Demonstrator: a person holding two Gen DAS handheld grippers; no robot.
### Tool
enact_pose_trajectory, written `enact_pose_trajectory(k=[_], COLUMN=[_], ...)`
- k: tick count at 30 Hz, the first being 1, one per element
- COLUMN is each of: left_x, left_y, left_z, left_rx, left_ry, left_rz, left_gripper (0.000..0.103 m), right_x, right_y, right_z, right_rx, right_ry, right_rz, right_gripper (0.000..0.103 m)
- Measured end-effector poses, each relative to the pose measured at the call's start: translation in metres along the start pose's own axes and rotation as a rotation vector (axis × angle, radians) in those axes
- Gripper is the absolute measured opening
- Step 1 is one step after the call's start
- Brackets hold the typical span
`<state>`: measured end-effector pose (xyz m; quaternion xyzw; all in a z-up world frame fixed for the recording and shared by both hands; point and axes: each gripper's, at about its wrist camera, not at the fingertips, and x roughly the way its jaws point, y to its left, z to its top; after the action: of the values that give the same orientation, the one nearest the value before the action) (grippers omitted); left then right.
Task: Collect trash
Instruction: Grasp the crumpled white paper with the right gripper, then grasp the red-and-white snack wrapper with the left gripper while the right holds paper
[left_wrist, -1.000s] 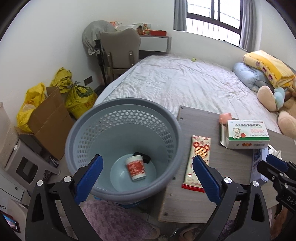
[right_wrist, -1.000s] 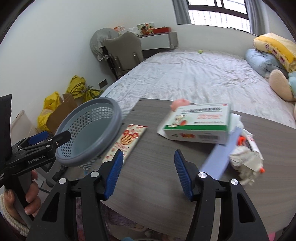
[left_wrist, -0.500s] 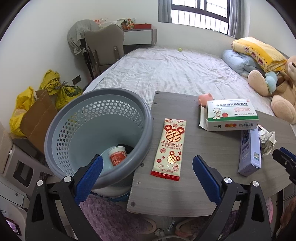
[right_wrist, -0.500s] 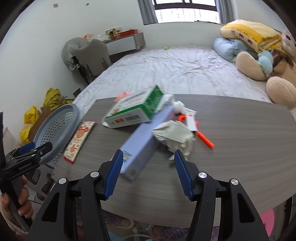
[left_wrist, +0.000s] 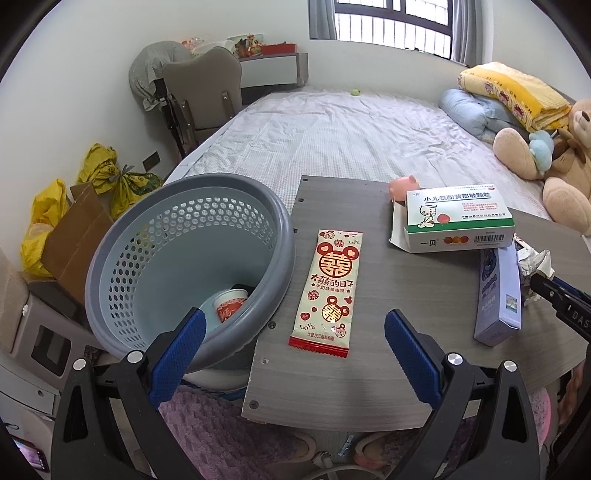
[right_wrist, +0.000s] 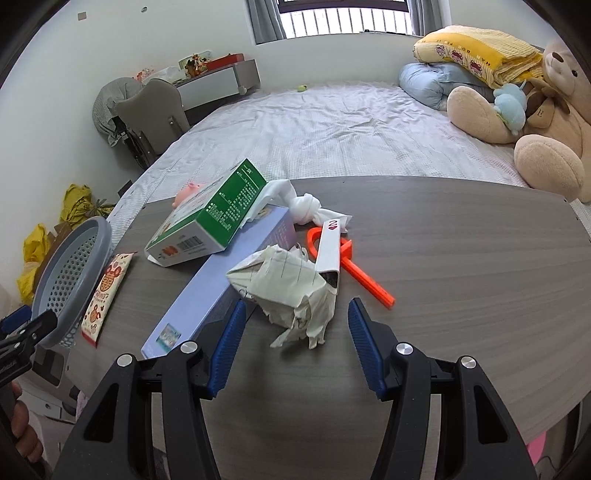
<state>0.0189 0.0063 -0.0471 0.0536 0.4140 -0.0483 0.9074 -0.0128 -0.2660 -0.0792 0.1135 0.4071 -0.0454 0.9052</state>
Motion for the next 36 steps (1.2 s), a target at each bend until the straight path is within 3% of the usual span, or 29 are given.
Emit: enact_pose_trajectory(k=[6,9,10,20,30,36], left_x=[0.002,0.003,0.004,0.012,0.014,0.017], left_y=[-0.002,-0.003,-0.003,-0.006,-0.020,-0.022], left_z=[0.001,0.001,0.000,-0.004,-0.007,-0.008], left_rx=[0.000,0.002,0.002,0.003,0.029,0.031], left_ry=[0.008,0.013,0.015,0.036,0.041,0.046], left_rz=[0.007,0.007,0.006,0.003,-0.007,-0.007], left_gripper=[0.095,0.095,0.095,0.095,0.096,0.095], right_x=[0.009,0.010,0.010,-0.009,-0.026,-0.043], right_y=[0.004,0.007,0.007,0.000,-0.019,-0.021], right_z=[0.004,0.003,0.003,-0.008,-0.025,-0.029], right_rx=[-0.019,-0.032,-0.035,-0.032,-0.013,-0.007], right_ry=[-0.002,-0.004,-0.005,-0.020,0.020,-0.012], right_rz=[-0.015,-0.014,-0.016,-0.001,0.081,0.093], right_gripper=[0.055,0.044,0.036,0.033,0.033,0.033])
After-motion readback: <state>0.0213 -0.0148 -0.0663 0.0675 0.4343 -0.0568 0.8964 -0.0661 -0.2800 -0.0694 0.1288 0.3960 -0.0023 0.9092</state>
